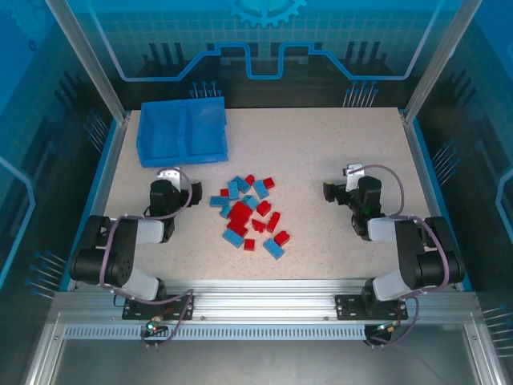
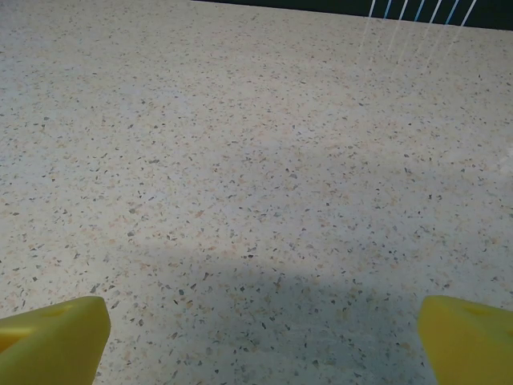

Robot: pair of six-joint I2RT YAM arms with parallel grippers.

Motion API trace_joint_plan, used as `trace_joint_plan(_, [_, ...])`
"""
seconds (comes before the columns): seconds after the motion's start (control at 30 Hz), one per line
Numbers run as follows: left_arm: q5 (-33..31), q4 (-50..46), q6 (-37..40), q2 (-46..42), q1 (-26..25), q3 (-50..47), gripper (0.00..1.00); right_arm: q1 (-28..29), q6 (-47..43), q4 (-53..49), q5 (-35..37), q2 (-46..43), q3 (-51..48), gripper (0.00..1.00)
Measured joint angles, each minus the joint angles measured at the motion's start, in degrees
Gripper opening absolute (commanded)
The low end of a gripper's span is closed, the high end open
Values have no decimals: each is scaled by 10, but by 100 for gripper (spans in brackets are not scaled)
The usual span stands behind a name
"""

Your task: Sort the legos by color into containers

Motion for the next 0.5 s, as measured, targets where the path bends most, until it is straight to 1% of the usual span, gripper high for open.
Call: trace_joint_plan(0.5, [5,3,-4,0,0,0,99,0,0,0,0,0,0,100])
